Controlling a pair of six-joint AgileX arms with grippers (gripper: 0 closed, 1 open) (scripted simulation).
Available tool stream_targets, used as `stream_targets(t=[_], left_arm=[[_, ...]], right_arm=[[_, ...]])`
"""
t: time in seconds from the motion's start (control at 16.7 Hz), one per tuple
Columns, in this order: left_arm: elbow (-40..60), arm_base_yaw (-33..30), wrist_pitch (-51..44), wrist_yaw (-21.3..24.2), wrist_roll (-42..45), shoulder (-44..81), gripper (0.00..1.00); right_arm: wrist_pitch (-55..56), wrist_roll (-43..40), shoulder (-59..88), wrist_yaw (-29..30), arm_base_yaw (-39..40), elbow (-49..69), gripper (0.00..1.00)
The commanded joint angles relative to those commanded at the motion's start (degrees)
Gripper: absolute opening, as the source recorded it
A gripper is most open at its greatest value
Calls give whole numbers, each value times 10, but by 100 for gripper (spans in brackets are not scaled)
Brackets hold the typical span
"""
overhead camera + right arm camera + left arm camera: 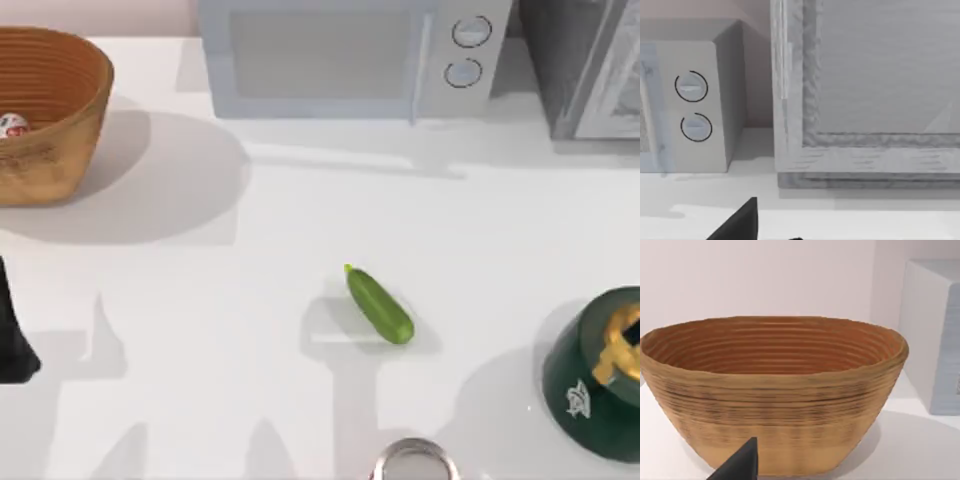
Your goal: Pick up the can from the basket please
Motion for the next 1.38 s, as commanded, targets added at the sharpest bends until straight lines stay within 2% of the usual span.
stream_targets(t=[0.3,0.54,0.84,1.38], left_arm=[[32,5,-17,-2,2,31,100],[149,16,-81,-4,9,148,100],[375,31,-209,-1,23,382,100],[878,58,-500,17,55,909,100]], right_arm=[[0,0,0,0,0,0,100],[0,0,0,0,0,0,100],[0,0,0,0,0,0,100],[0,0,0,0,0,0,100]])
